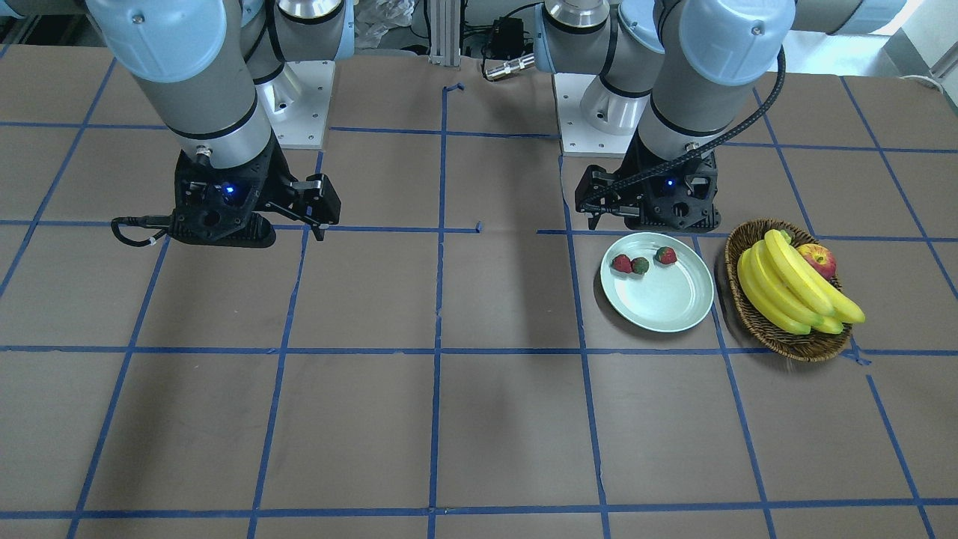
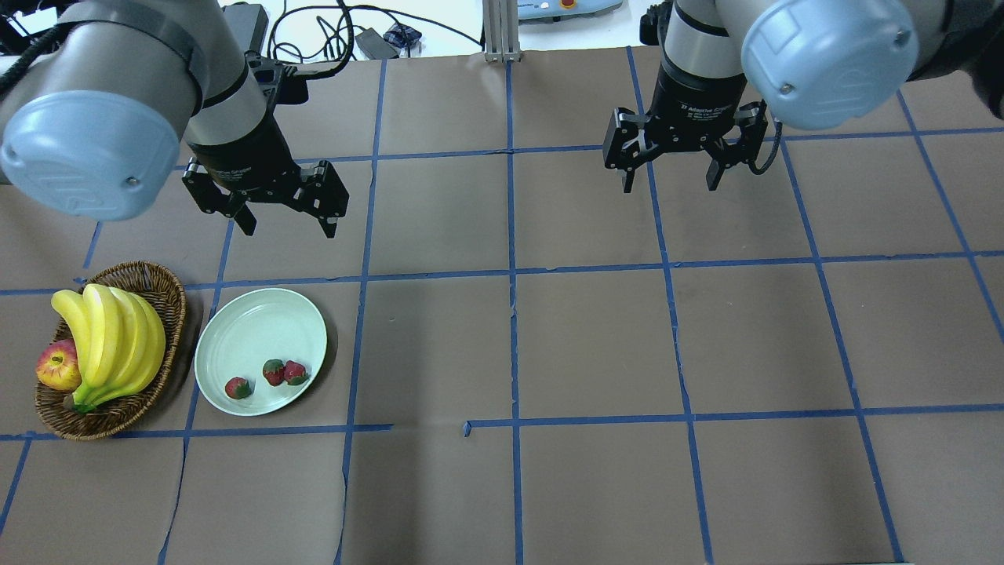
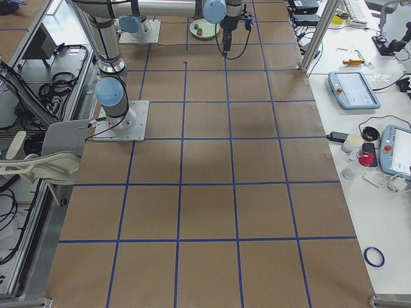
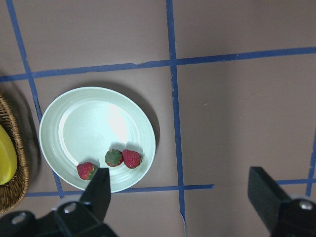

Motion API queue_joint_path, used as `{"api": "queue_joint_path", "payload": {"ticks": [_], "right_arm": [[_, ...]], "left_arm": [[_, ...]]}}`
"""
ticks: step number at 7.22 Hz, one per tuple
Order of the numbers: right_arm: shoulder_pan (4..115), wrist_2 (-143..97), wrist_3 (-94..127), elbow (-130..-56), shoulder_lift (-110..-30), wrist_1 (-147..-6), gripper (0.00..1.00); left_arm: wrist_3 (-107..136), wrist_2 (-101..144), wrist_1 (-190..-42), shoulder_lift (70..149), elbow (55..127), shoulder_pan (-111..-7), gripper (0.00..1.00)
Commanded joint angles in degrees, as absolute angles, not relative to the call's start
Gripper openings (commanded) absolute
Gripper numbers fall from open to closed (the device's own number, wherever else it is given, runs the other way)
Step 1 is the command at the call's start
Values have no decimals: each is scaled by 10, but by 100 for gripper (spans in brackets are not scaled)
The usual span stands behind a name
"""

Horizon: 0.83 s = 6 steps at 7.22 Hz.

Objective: Collect all strawberries into plate

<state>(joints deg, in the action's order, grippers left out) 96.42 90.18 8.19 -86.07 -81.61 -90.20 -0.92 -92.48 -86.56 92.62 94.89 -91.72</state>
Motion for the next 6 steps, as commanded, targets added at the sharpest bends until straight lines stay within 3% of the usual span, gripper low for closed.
{"api": "queue_joint_path", "payload": {"ticks": [1, 6], "right_arm": [[965, 899, 81, -860, -817, -904, 100], [964, 898, 75, -863, -816, -918, 100]], "left_arm": [[1, -919, -871, 926, 948, -918, 100], [14, -918, -866, 917, 934, -965, 100]]}}
